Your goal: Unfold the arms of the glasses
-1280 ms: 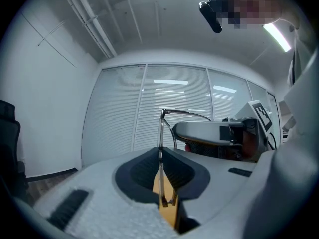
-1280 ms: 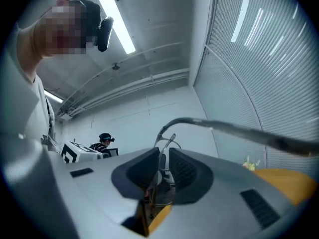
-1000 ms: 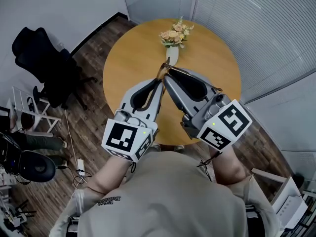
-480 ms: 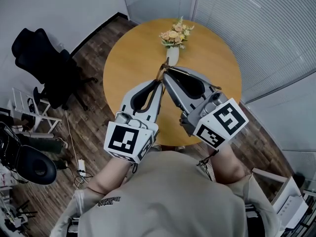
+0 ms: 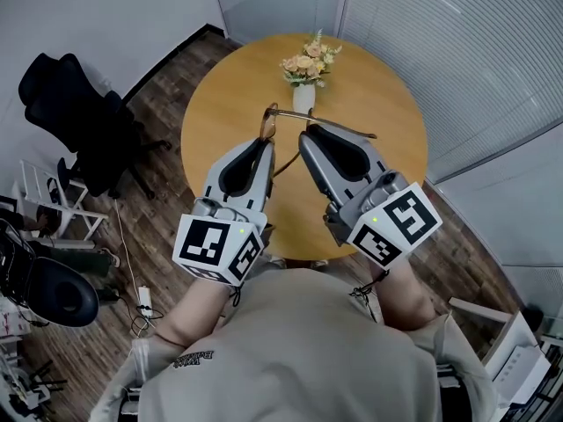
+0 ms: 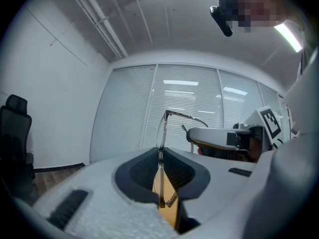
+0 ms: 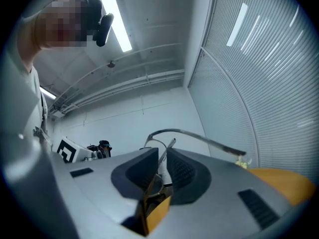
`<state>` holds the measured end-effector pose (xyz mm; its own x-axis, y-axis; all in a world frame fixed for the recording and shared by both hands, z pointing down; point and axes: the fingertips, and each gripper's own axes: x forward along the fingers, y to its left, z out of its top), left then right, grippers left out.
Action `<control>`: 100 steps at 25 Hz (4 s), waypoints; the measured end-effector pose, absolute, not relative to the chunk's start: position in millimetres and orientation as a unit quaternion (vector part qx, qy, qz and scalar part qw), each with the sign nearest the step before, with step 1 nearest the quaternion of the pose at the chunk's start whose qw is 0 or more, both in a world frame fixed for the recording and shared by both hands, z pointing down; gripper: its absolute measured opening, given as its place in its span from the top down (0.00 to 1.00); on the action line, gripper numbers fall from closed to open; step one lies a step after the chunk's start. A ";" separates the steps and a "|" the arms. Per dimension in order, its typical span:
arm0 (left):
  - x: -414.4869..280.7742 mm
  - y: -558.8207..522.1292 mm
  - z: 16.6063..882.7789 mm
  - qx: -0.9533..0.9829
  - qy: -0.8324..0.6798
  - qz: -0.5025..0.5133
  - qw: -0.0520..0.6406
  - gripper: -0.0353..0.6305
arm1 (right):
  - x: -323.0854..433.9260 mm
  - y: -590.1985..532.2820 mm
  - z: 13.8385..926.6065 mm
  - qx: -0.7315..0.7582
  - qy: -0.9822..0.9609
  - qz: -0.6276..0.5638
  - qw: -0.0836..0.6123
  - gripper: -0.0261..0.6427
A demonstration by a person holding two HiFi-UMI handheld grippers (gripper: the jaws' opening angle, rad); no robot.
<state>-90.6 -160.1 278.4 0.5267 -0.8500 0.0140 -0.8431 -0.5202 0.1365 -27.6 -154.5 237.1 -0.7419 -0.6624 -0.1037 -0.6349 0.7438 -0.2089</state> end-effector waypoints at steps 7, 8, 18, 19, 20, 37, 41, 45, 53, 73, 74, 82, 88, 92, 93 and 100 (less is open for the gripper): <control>-104.2 -165.7 272.1 0.860 -0.506 -0.034 0.054 0.88 | -4.8 -150.4 259.9 -0.377 0.919 -0.096 0.063 0.86; -105.6 -166.3 271.3 0.859 -0.508 -0.035 0.053 0.88 | -2.8 -149.7 263.9 -0.379 0.918 -0.098 0.059 0.86; -112.5 -167.3 266.5 0.852 -0.520 -0.040 0.045 0.88 | 11.6 -149.8 318.2 -0.409 0.905 -0.114 -0.008 0.86; -112.3 -167.2 266.9 0.852 -0.520 -0.041 0.046 0.88 | 12.4 -150.4 324.0 -0.411 0.904 -0.116 -0.015 0.86; -112.2 -167.3 267.1 0.852 -0.519 -0.043 0.048 0.88 | 12.9 -150.9 329.6 -0.412 0.903 -0.118 -0.022 0.86; -119.1 -176.7 268.3 0.843 -0.533 -0.052 0.051 0.89 | 15.9 -152.2 353.1 -0.396 0.908 -0.109 -0.075 0.86; -128.1 -181.9 263.5 0.837 -0.544 -0.050 0.039 0.89 | 30.9 -164.7 342.5 -0.418 0.901 -0.096 -0.074 0.86; -137.4 -186.8 254.5 0.831 -0.554 -0.045 0.019 0.89 | 47.2 -178.3 317.8 -0.439 0.893 -0.072 -0.059 0.86; -164.2 -208.1 220.3 0.819 -0.571 -0.043 -0.035 0.89 | 65.7 -196.5 235.4 -0.453 0.892 -0.001 0.003 0.90; -167.8 -193.4 229.8 0.828 -0.559 -0.028 -0.031 0.89 | 80.4 -173.9 212.6 -0.474 0.879 0.041 0.000 0.90; -167.6 -191.6 233.8 0.829 -0.558 -0.025 -0.027 0.89 | 80.6 -172.7 217.5 -0.475 0.879 0.034 -0.002 0.90; -167.3 -183.8 270.5 0.831 -0.556 0.001 0.008 0.89 | 71.9 -166.0 250.6 -0.467 0.884 -0.001 -0.019 0.90; -167.2 -182.0 275.4 0.830 -0.557 0.007 0.013 0.89 | 62.3 -160.6 268.6 -0.447 0.893 0.003 -0.058 0.90; -164.8 -179.8 274.4 0.831 -0.556 0.007 0.012 0.89 | 59.1 -157.5 272.5 -0.442 0.895 0.003 -0.061 0.90; -164.2 -179.9 275.1 0.832 -0.555 0.007 0.012 0.89 | 58.8 -158.0 272.2 -0.442 0.895 0.003 -0.060 0.90; -158.9 -175.2 275.8 0.835 -0.550 0.009 0.016 0.89 | 60.8 -156.1 265.4 -0.443 0.895 0.008 -0.054 0.90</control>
